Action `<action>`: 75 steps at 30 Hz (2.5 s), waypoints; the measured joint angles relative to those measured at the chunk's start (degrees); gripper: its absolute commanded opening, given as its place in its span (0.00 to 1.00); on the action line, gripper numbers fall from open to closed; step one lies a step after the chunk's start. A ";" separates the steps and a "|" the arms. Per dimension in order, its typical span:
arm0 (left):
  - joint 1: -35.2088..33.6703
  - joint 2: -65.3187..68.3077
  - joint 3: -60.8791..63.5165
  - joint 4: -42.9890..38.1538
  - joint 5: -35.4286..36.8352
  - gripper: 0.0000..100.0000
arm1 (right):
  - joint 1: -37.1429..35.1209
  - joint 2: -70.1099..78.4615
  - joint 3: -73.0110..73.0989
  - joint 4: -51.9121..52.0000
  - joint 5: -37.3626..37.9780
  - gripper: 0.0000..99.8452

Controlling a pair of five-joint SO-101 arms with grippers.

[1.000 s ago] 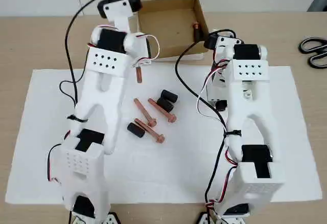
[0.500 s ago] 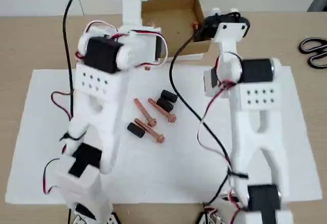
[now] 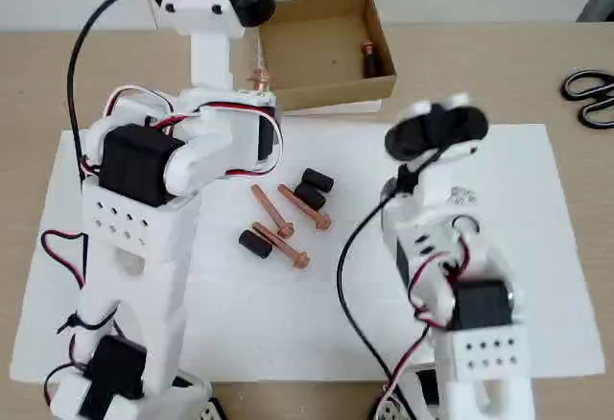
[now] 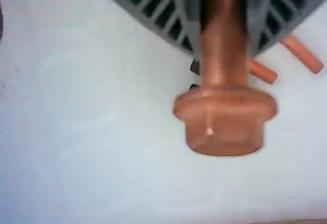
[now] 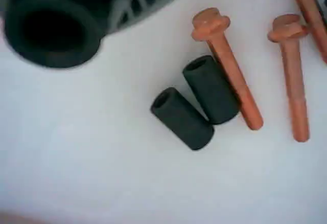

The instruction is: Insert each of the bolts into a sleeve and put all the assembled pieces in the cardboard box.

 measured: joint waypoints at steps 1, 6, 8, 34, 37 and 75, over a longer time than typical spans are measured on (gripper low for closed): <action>-0.09 -0.35 1.49 -0.79 0.00 0.01 | 0.00 -2.20 2.64 -1.41 0.00 0.00; -0.53 -2.02 8.09 -6.59 0.00 0.01 | -0.09 -10.11 10.11 -3.60 4.84 0.00; -0.53 -2.64 10.46 -9.67 0.00 0.01 | 0.09 -12.13 10.90 -3.52 9.05 0.00; -17.93 27.43 27.25 -13.54 -13.45 0.01 | -0.18 -14.86 11.25 1.05 14.42 0.00; -17.93 30.51 27.25 -15.21 -13.45 0.08 | -0.18 -14.86 11.25 1.05 14.42 0.00; -17.67 30.95 31.47 -21.01 -12.66 0.05 | -0.18 -14.86 11.25 1.05 14.42 0.00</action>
